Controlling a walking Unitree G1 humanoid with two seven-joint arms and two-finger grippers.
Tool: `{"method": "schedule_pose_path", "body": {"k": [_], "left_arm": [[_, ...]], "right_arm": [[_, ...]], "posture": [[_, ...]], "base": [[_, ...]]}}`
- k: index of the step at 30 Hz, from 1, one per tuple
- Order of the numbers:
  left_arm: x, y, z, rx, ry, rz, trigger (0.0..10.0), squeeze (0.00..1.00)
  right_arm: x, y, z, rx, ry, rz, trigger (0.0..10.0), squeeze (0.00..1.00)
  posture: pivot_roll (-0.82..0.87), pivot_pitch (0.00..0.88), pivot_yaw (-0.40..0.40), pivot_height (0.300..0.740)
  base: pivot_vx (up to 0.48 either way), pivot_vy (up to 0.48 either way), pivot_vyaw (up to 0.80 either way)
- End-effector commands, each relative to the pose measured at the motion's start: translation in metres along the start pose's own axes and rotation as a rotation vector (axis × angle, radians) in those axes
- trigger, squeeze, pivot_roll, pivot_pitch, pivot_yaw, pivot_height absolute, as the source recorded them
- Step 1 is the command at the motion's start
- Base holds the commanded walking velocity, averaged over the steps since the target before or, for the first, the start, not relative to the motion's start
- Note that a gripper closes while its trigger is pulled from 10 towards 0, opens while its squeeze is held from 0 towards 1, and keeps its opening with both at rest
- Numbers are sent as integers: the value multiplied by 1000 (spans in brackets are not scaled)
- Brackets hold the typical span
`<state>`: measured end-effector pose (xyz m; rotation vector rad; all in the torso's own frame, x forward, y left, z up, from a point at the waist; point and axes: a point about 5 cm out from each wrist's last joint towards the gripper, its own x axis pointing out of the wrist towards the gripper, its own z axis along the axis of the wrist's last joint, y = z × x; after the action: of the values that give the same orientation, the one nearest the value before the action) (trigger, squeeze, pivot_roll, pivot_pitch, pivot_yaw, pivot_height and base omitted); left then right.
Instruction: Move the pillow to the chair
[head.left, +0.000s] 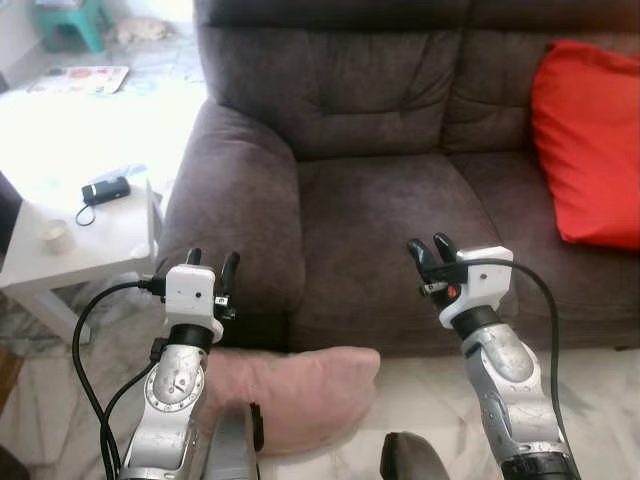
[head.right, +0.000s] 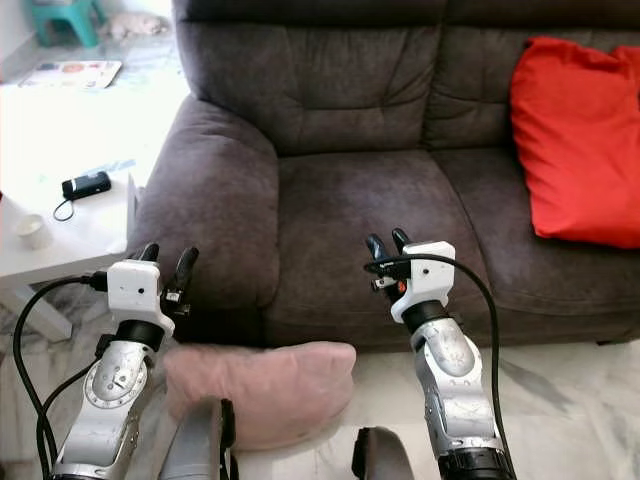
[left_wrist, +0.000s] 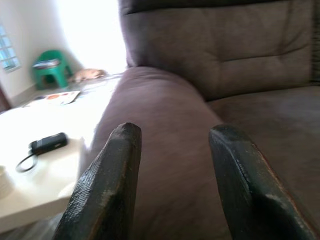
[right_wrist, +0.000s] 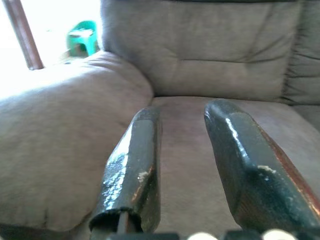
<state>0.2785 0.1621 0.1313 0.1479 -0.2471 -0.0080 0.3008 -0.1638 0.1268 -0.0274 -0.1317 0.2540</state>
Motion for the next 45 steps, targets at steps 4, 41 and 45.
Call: {"method": "schedule_pose_path", "body": {"k": [4, 41, 45], "left_arm": [[0, 2, -1, 14, 9, 7, 10000, 0], [-3, -2, -9, 18, 57, -38, 10000, 0], [-3, -1, -10, 17, 62, -39, 10000, 0]], "right_arm": [[-1, 5, 6, -5, -34, 29, 10000, 0], [2, 5, 3, 4, -25, 15, 10000, 0], [2, 5, 3, 6, -23, 15, 10000, 0]], "posture": [[42, 106, -24, 591], [47, 104, -14, 591], [50, 106, -13, 591]], "base": [[0, 0, 442], [0, -21, 86], [0, 0, 0]]}}
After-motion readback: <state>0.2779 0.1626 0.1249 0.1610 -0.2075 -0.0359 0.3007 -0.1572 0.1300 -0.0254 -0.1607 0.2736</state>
